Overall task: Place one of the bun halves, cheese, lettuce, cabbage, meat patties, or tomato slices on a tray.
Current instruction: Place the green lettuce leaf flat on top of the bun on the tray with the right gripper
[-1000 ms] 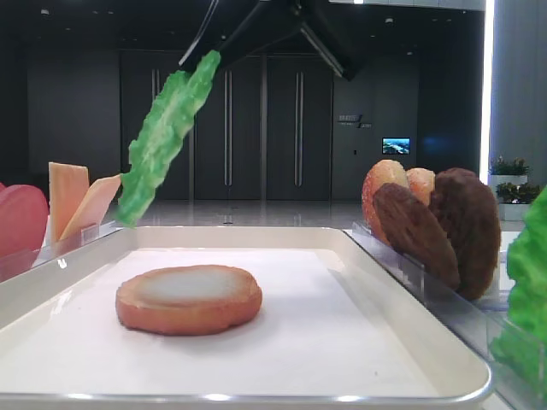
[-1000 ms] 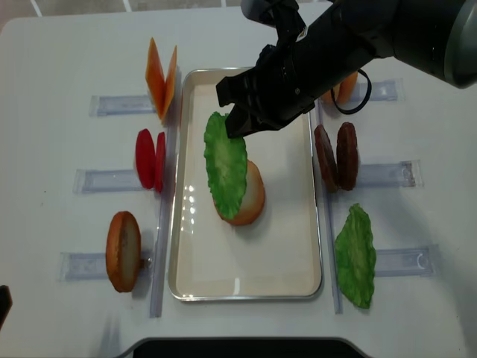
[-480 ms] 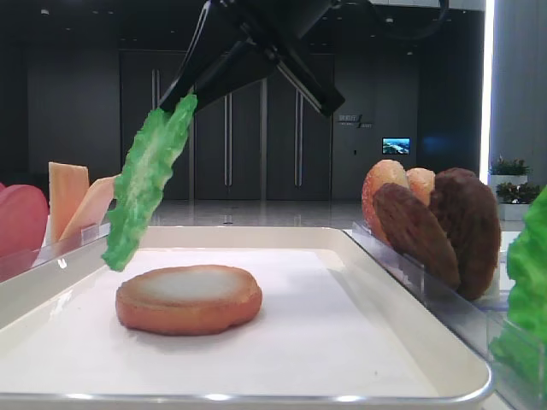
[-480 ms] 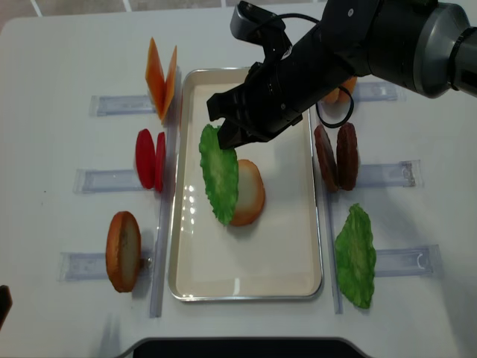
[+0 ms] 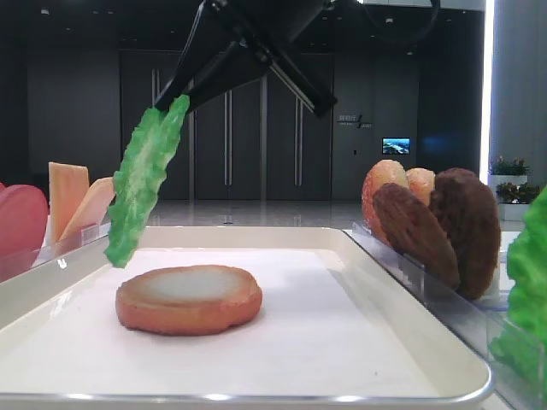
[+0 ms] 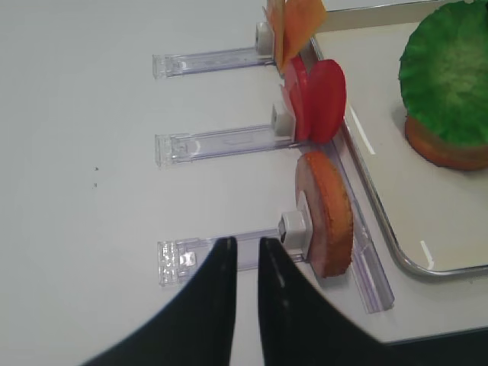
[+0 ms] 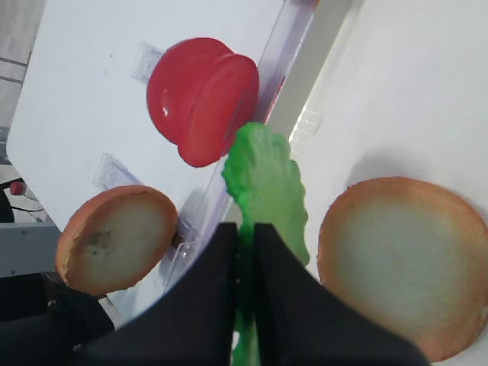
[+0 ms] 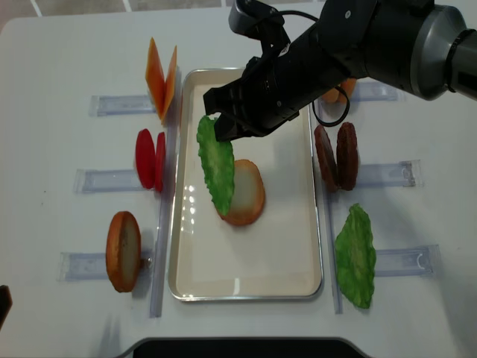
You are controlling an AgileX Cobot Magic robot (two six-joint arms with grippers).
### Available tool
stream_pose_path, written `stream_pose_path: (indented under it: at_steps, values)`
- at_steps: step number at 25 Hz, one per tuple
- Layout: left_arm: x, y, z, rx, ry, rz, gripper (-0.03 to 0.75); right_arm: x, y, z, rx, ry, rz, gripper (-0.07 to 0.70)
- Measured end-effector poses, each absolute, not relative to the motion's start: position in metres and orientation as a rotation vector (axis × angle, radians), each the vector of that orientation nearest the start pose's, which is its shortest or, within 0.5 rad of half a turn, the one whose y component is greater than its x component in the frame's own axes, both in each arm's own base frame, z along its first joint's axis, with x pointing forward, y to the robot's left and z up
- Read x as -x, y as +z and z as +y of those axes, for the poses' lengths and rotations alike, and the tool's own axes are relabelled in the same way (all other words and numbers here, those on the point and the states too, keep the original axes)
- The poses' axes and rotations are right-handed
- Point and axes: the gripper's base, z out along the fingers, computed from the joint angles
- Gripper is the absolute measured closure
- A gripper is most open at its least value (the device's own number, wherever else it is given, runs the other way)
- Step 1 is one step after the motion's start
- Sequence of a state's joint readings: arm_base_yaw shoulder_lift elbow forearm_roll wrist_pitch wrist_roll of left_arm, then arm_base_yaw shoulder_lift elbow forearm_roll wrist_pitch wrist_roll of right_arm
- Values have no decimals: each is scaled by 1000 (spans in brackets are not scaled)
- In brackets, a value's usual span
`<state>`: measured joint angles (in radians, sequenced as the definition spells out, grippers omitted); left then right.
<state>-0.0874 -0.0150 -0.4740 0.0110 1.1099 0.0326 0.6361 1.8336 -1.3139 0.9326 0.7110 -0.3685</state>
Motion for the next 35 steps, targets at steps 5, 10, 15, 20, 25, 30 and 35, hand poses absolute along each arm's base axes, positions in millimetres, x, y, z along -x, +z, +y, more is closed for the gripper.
stream_pose_path:
  at_steps: [5,10,15,20,25,30,35]
  values:
    - [6,266,1,-125,-20,2101,640,-291,226,276,530,1096,2632,603]
    - [6,266,1,-125,-20,2101,640,-292,225,276,537,1087,2631,603]
    - [6,266,1,-125,-20,2101,640,-292,223,274,575,1044,2632,603]
    - [6,266,1,-125,-20,2101,640,-292,222,273,611,1006,2632,603]
    - [6,266,1,-125,-20,2101,640,-292,221,271,640,973,2629,603]
    - [6,266,1,-125,-20,2101,640,-293,219,269,690,918,2626,580]
    - [6,266,1,-125,-20,2101,640,-295,219,267,740,863,2613,363]
